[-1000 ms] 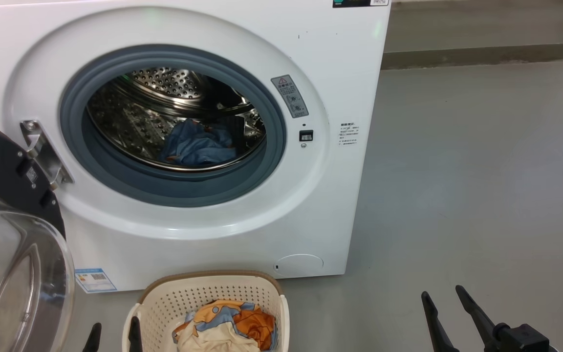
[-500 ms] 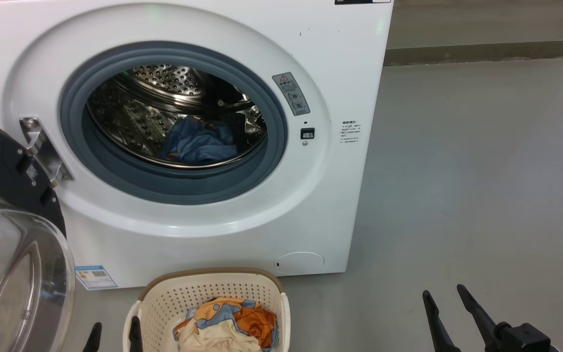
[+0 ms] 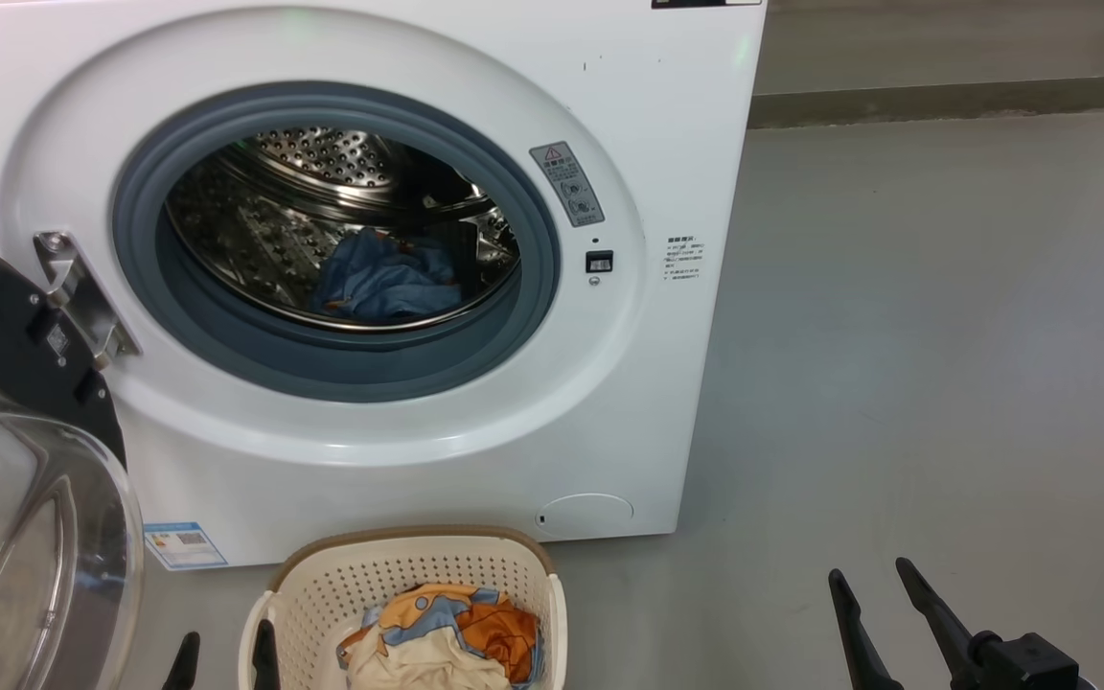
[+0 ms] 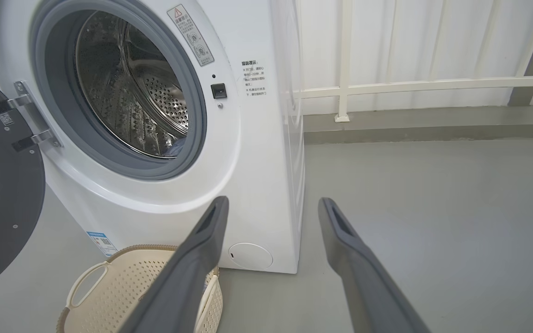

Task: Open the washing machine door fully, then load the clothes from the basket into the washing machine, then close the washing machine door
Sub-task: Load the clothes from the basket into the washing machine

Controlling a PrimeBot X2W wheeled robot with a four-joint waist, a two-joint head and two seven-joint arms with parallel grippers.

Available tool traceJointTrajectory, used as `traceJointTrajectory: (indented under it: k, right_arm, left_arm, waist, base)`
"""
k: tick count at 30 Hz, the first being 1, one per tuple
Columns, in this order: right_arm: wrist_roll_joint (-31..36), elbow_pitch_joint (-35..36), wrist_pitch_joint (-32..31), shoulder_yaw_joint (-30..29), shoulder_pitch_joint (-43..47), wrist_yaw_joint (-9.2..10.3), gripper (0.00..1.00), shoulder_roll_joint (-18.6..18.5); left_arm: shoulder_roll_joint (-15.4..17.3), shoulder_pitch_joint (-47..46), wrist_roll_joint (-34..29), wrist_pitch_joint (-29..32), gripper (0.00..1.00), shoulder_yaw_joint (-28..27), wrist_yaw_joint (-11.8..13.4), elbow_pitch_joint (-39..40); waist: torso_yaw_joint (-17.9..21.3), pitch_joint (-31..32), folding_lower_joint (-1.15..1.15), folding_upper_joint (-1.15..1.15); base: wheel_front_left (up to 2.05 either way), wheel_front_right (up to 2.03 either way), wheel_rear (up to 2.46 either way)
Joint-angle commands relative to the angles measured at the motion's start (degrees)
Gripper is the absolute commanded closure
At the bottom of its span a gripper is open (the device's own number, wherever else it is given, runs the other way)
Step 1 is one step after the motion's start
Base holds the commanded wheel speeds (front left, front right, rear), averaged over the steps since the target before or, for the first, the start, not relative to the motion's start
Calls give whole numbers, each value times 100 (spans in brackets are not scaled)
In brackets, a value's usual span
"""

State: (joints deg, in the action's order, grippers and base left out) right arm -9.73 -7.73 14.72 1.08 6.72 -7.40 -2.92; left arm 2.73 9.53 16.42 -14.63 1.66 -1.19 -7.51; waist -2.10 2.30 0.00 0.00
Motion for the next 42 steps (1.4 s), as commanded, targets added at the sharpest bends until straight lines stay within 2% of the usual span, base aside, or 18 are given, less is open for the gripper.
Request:
traceJointTrajectory:
  k: [1,42]
  right_arm:
    - [15,121,28,121,-283,-9,0,-19]
    - [55,105,28,14,-317,-9,0,-8]
  left_arm:
    - [16,-102,46,-37,0,-166,18,160]
    - [15,-130,92,-37,0,-126,24,169]
  waist:
    - [4,1,0,0]
    - [40,-83,0,0]
  base:
    - [0,0,0]
    - [0,0,0]
